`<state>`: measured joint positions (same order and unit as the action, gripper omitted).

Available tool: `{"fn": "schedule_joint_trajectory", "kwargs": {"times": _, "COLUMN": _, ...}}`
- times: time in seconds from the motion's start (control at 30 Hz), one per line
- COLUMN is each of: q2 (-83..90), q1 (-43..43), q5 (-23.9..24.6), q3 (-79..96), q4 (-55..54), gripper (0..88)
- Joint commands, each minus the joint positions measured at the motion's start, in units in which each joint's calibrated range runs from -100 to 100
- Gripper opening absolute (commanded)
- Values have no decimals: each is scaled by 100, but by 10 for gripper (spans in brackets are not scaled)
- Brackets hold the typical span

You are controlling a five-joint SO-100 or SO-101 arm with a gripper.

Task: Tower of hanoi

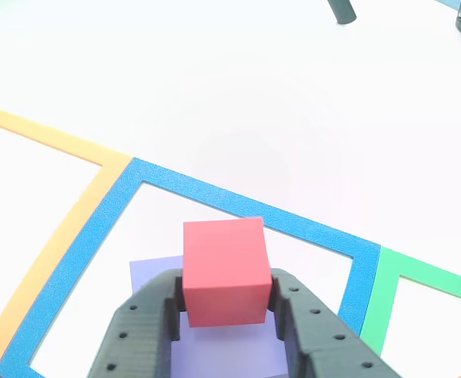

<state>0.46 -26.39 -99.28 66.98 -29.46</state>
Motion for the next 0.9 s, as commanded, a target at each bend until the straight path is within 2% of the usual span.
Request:
{"fn": "schedule_joint_trajectory", "kwargs": {"times": 0.0, "q2": 6, "q1": 2, "q5": -72, "q3": -34, "q4": -131, "gripper": 39}}
{"fn": "schedule_joint_trajectory", "kwargs": {"times": 0.43, "q2": -123, "q1": 98, "q5": -72, "q3": 84, "q4": -244, "gripper": 67}}
{"fn": "schedule_joint_trajectory", "kwargs": {"times": 0.87, "q2": -147, "q1": 127, "q5": -72, "q3": 257, "q4": -495, "gripper": 167}}
